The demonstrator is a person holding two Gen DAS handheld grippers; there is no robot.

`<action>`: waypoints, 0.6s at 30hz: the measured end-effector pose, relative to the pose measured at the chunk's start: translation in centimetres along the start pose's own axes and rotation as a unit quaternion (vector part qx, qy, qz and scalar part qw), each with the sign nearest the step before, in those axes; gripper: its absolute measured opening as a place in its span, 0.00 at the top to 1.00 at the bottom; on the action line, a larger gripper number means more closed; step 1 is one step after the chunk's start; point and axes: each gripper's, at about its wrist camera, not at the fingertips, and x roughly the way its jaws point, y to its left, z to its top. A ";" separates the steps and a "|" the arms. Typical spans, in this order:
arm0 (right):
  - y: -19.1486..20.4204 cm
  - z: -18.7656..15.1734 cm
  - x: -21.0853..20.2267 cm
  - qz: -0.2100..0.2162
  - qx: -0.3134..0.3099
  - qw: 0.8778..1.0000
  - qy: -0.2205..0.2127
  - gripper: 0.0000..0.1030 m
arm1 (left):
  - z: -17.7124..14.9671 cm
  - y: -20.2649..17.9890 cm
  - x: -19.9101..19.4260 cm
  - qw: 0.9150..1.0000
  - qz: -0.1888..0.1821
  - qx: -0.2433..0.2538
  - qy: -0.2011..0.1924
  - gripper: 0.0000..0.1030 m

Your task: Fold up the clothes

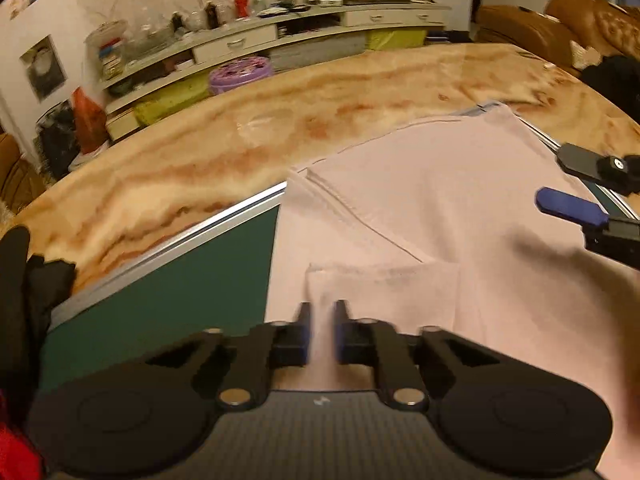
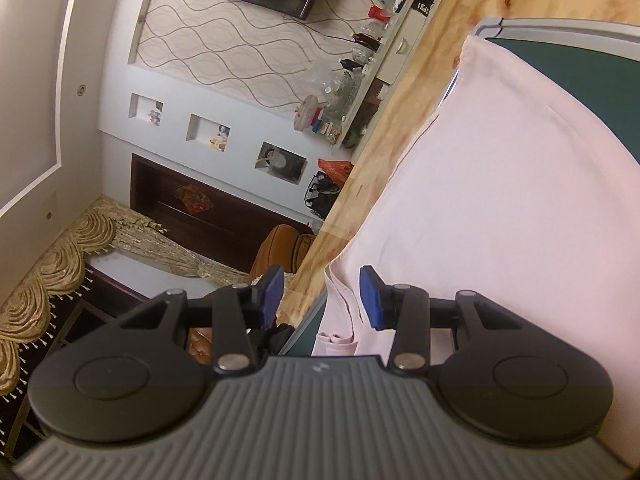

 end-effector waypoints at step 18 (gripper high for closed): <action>2.5 -0.8 -1.0 -0.003 -0.055 0.998 -0.016 0.53 | 1.1 9.7 -0.5 0.967 0.250 -0.017 -0.050 0.99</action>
